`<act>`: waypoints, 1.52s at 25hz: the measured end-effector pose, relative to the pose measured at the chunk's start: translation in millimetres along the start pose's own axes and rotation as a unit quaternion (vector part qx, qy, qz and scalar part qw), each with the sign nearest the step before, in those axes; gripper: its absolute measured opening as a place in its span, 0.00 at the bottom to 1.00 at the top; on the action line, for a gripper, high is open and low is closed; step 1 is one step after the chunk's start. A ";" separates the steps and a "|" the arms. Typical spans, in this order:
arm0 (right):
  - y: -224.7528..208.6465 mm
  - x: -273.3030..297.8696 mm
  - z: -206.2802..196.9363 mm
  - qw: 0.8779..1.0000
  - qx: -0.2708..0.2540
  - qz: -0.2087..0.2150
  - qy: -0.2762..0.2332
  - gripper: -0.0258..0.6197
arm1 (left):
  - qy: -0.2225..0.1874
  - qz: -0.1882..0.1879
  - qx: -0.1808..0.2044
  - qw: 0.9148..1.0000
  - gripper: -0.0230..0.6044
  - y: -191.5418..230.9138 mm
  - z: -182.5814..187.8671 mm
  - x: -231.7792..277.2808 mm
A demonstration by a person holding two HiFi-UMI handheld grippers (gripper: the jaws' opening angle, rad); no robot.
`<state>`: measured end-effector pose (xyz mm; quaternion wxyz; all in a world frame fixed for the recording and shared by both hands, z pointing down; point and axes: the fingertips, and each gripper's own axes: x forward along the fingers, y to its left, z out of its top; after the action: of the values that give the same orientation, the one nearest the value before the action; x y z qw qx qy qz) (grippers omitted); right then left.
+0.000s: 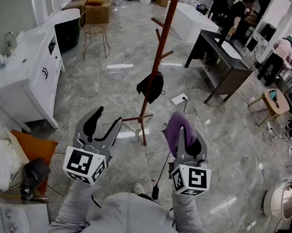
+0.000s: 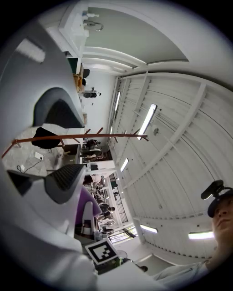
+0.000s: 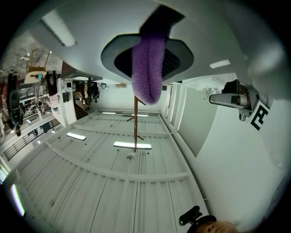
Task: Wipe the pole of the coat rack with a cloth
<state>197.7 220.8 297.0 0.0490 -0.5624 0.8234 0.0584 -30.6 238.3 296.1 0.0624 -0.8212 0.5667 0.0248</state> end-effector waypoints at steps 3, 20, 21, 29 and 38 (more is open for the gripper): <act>-1.2 1.6 -1.3 1.000 0.001 0.001 0.001 0.14 | 0.002 -0.001 0.000 1.000 0.46 -1.0 -1.0 2.6; -17.0 26.2 -14.9 1.000 0.019 0.011 0.006 0.14 | 0.015 0.001 0.004 1.000 0.46 1.3 -12.7 32.3; -20.9 30.6 -17.2 1.000 0.022 0.012 0.007 0.14 | 0.017 0.002 0.005 1.000 0.46 1.5 -13.9 37.1; -51.5 71.9 -33.8 0.998 0.037 0.042 0.014 0.14 | 0.027 0.028 0.009 0.999 0.46 0.6 -21.8 81.0; -79.2 108.0 -58.1 0.996 0.050 0.072 0.032 0.14 | 0.043 0.053 0.004 0.998 0.46 -4.9 -39.8 118.3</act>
<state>231.5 84.0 335.3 0.0460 -0.4998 0.8649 0.0028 15.0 125.2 322.6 0.0401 -0.7897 0.6120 -0.0097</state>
